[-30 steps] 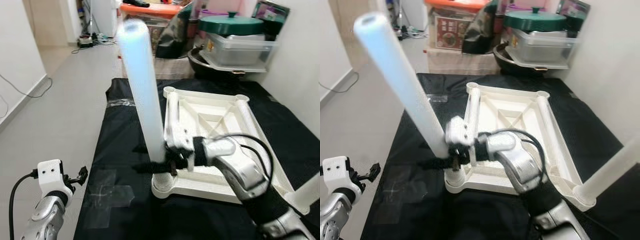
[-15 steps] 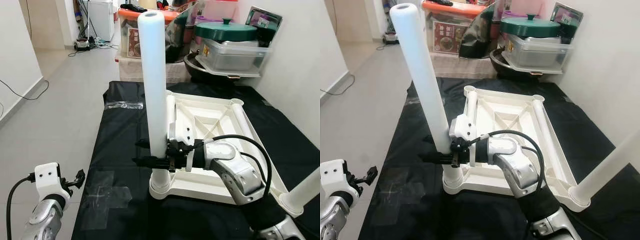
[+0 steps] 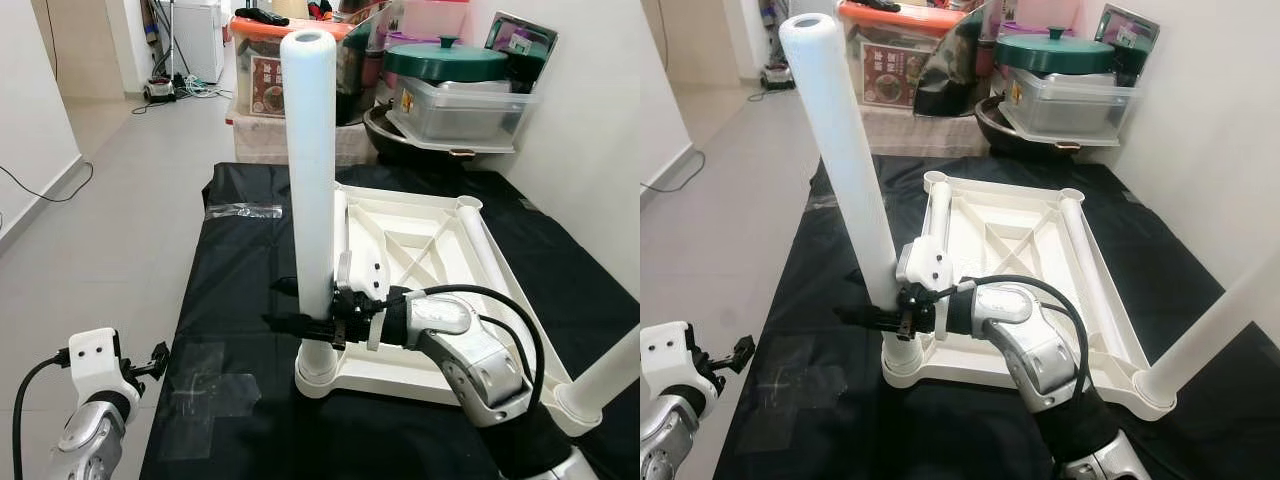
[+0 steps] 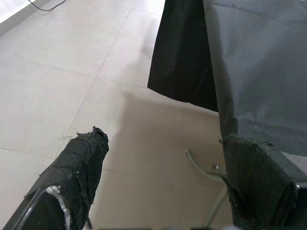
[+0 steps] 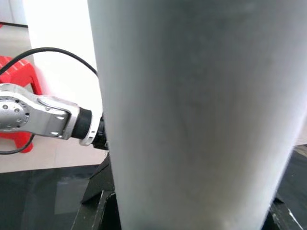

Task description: Building children table

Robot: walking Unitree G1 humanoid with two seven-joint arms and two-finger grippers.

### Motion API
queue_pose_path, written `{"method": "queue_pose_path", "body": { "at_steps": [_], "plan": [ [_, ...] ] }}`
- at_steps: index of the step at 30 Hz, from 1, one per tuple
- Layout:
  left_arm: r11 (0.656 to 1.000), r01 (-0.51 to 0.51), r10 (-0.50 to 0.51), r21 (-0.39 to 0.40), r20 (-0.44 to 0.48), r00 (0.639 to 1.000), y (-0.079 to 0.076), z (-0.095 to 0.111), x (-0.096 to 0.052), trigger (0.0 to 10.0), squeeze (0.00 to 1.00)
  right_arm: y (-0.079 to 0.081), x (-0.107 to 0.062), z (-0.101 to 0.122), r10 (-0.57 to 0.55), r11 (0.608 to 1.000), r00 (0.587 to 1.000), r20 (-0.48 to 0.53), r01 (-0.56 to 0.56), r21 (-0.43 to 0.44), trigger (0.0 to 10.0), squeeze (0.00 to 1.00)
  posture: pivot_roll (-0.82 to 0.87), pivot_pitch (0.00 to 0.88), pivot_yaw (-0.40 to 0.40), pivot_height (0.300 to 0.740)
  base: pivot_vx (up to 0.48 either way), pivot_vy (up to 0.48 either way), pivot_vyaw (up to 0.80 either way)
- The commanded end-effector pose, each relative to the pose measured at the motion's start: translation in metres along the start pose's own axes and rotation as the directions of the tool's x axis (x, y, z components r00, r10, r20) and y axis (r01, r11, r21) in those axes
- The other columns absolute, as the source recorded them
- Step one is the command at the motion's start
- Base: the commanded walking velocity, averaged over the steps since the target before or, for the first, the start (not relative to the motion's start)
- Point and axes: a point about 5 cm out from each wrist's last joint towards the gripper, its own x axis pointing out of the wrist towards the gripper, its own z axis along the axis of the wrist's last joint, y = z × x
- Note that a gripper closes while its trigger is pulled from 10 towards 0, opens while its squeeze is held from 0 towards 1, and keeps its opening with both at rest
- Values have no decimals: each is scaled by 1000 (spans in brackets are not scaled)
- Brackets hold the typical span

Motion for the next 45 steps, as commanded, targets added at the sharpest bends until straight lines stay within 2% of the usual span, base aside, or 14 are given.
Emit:
{"method": "queue_pose_path", "body": {
  "at_steps": [1, 12, 17, 18, 19, 20, 21, 22, 24, 25, 27, 28, 29, 45],
  "plan": [
    [1000, 5, -5, -3, -4, 1000, -1, -1, -1, 10000, 0, 10, -1, -39, 16, 986, 990, -143, 8, 164, 0, 0, 9, 0, -67, 740, 0, 0, 0],
    [1000, 2, -2, 0, -6, 1000, 0, 0, 2, 10000, 0, 13, -2, -37, -32, 986, 991, -131, 53, 157, 0, 0, 2, 0, -63, 740, 0, 0, 0],
    [1000, -7, 7, 2, -9, 1000, 2, -1, 1, 10000, 0, 1, -4, -44, -293, 925, 940, -173, 324, 196, 0, 0, -1, 0, -62, 740, 0, 0, 0],
    [1000, -12, 12, 3, -8, 1000, 3, -1, 1, 10000, 0, -16, -11, -51, -485, 824, 846, -220, 526, 209, 0, 0, -1, 0, -62, 740, 0, 0, 0],
    [1000, -12, 12, 3, -8, 1000, 3, -1, 1, 10000, 0, -16, -11, -51, -485, 824, 846, -220, 526, 209, 0, 0, -1, 0, -62, 740, 0, 0, 0],
    [1000, -20, 20, 3, -6, 1000, 4, 0, 1, 10000, 0, -36, -29, -61, -692, 619, 664, -283, 748, 241, 0, 0, -1, 0, -62, 740, 0, 0, 0],
    [1000, -20, 20, 3, -6, 1000, 4, 0, 1, 10000, 0, -36, -29, -61, -692, 619, 664, -283, 748, 241, 0, 0, -1, 0, -62, 740, 0, 0, 0],
    [1000, -25, 25, 2, -4, 1000, 5, 0, 1, 10000, 0, -45, -43, -68, -786, 452, 518, -339, 854, 256, 0, 0, -1, 0, -62, 740, 0, 0, 0],
    [1000, -25, 25, 2, -4, 1000, 5, 0, 1, 10000, 0, -45, -43, -68, -786, 452, 518, -339, 854, 256, 0, 0, -1, 0, -62, 740, 0, 0, 0],
    [999, -36, 36, -2, -3, 999, 7, 0, 0, 10000, 0, -53, -78, -83, -871, 177, 262, -416, 956, 232, 0, 0, -6, 0, -61, 740, 0, 0, 0],
    [999, -50, 50, -4, -8, 999, 11, -1, -1, 10000, 0, -50, -123, -90, -895, -100, -20, -446, 983, 157, 0, 0, -17, 0, -50, 740, 0, 0, 0],
    [999, -50, 50, -4, -8, 999, 11, -1, -1, 10000, 0, -50, -123, -90, -895, -100, -20, -446, 983, 157, 0, 0, -17, 0, -50, 740, 0, 0, 0],
    [999, -52, 52, 0, -13, 999, 12, -2, 0, 10000, 0, -45, -139, -85, -901, -190, -123, -415, 974, 122, 0, 0, -33, 0, -40, 740, 0, 0, 0],
    [998, -65, 65, -1, -3, 998, 9, 1, 8, 10000, 0, -47, -157, -77, -865, -381, -347, -363, 924, 24, 0, 0, -38, 0, -37, 740, 0, 0, 0]
  ]
}}
